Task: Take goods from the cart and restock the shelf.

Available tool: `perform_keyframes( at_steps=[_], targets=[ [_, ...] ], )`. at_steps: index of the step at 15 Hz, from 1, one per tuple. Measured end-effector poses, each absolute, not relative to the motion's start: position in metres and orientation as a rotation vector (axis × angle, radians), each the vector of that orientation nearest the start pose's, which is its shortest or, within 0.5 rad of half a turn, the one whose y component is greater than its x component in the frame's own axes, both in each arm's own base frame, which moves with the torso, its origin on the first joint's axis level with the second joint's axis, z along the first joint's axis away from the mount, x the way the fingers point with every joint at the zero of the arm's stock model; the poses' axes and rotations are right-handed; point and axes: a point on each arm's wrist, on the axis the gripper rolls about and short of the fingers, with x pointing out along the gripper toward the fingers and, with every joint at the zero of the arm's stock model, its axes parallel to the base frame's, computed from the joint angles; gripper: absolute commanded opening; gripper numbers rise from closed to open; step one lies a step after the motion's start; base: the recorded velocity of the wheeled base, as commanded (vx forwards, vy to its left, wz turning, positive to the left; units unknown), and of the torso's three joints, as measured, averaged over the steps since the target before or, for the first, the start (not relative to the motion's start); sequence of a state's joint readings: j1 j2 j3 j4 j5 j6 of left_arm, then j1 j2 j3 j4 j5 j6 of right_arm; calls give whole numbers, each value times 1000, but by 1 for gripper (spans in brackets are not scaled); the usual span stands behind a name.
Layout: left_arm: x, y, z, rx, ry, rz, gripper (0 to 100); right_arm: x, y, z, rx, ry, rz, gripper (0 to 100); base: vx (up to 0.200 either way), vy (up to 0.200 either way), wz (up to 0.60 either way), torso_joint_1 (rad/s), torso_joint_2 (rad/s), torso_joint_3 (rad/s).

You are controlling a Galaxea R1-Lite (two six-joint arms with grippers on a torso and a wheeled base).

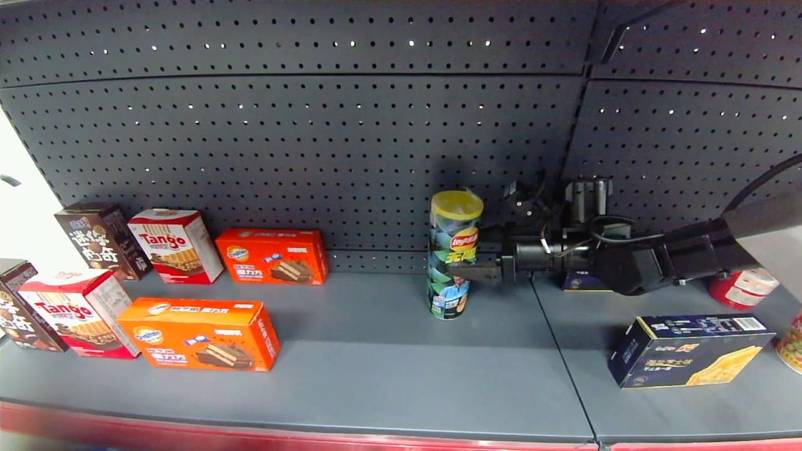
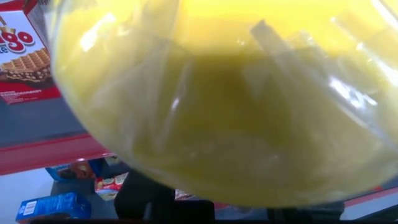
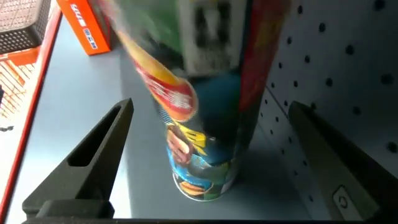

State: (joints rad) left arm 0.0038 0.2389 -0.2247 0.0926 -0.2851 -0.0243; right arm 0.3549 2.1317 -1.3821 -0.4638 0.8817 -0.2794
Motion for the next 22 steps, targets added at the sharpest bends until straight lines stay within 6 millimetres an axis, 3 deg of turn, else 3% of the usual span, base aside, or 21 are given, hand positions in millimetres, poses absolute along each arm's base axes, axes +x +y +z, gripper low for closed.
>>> perform_keyframes(
  at_steps=[7, 16, 17, 22],
  targets=[
    [-19, -6, 129, -42, 124, -277, 0, 404, 177, 142, -154, 152, 1276, 100, 0, 0, 0, 0, 0, 0],
    [-20, -6, 129, -40, 116, -274, 0, 407, 182, 129, -149, 182, 1280, 100, 0, 0, 0, 0, 0, 0],
    [-20, -6, 129, -40, 115, -273, 0, 407, 183, 127, -150, 185, 1281, 0, 0, 0, 0, 0, 0, 0],
    [-20, -6, 128, -40, 118, -273, 0, 407, 184, 125, -155, 188, 1261, 0, 0, 0, 0, 0, 0, 0]
  ],
)
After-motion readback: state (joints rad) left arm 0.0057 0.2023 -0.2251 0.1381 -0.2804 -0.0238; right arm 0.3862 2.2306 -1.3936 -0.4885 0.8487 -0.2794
